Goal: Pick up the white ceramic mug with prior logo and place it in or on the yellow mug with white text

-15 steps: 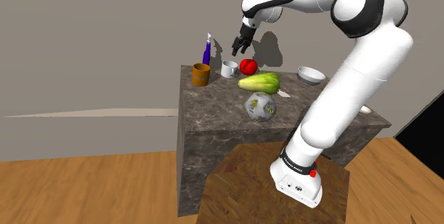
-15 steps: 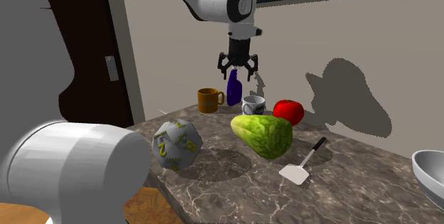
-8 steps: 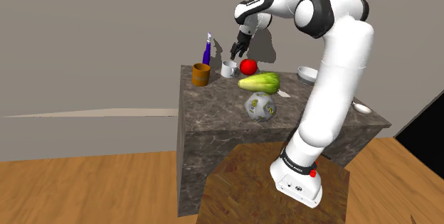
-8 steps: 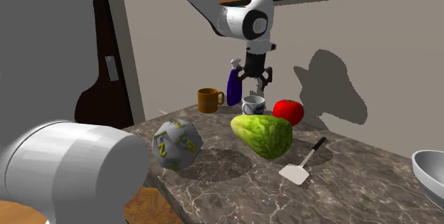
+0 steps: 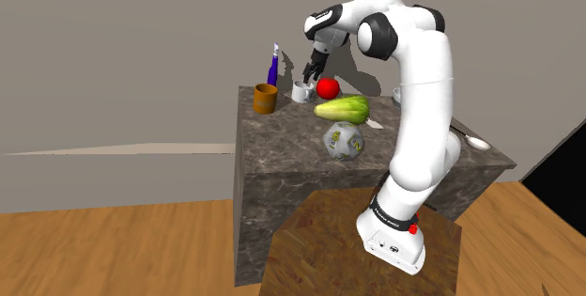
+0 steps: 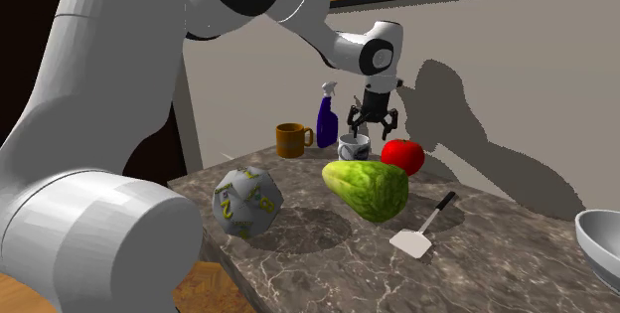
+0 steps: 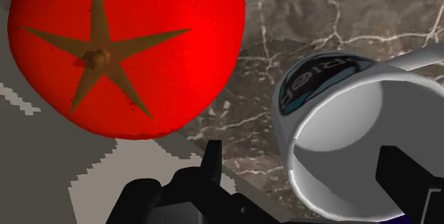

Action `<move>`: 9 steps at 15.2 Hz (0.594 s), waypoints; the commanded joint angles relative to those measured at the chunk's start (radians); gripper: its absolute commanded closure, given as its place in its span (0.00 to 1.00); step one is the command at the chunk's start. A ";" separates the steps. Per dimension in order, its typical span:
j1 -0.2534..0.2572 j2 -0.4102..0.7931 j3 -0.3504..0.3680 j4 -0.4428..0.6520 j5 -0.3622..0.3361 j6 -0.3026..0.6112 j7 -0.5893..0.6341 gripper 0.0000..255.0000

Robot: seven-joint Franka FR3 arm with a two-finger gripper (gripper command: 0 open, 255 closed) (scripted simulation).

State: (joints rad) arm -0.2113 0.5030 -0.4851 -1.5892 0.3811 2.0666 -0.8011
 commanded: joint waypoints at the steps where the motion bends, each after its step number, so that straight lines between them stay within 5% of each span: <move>1: -0.007 0.023 0.006 0.010 0.011 0.010 -0.006 0.00; 9: -0.011 0.059 0.020 -0.010 0.032 0.063 -0.019 0.00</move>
State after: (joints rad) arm -0.2222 0.5619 -0.4654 -1.5984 0.4128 2.1282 -0.8200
